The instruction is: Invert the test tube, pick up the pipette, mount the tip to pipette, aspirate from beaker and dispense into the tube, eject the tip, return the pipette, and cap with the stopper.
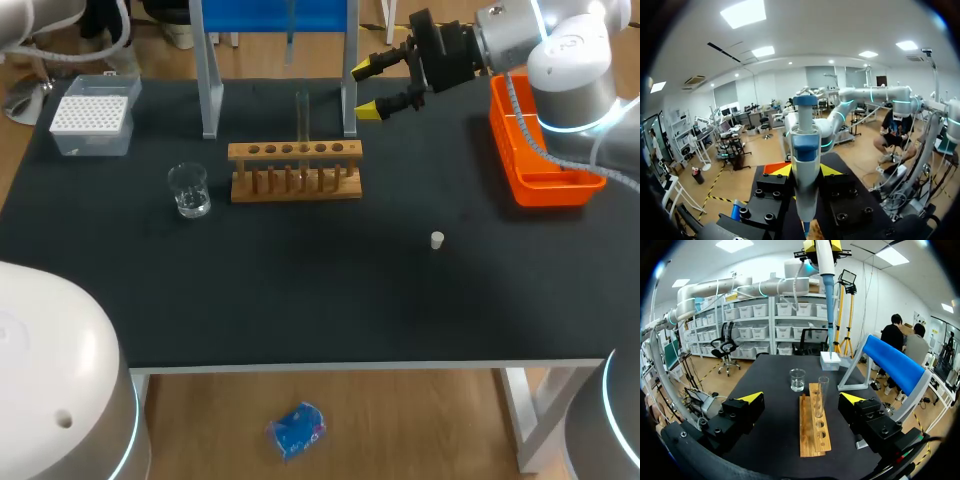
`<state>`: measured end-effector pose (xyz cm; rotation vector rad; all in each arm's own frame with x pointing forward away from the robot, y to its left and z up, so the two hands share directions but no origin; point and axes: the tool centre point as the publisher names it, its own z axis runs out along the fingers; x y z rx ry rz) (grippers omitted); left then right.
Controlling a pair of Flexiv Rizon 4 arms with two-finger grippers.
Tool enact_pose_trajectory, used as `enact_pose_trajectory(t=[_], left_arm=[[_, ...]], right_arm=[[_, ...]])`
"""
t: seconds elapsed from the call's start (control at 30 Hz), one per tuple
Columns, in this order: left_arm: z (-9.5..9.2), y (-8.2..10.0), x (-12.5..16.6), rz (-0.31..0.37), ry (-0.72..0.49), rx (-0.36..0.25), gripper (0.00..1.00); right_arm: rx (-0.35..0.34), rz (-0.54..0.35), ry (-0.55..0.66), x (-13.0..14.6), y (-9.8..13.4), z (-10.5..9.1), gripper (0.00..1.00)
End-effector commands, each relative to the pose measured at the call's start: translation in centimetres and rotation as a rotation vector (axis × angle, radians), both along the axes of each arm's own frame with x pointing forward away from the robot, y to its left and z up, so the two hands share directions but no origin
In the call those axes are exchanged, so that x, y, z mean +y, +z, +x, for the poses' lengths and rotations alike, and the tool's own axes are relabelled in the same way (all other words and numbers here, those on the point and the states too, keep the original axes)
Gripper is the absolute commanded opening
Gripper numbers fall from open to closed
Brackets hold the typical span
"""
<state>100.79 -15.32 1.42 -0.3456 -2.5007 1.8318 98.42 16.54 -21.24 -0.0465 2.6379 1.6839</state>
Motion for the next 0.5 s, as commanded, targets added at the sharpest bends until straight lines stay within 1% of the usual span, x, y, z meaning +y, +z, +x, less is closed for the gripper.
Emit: enact_pose_trajectory(t=[0.03,0.1,0.5], left_arm=[[-1.06,0.66,0.88,0.007,0.026,0.002,0.00],[-1.17,0.69,1.06,0.013,0.045,0.039,0.00],[-1.17,0.69,1.06,0.013,0.045,0.039,0.00]], right_arm=[[0.000,0.000,0.000,-0.02,-0.01,-0.05,1.00],[0.000,0.000,0.000,-0.02,-0.01,-0.05,1.00],[0.000,0.000,0.000,-0.02,-0.01,-0.05,1.00]])
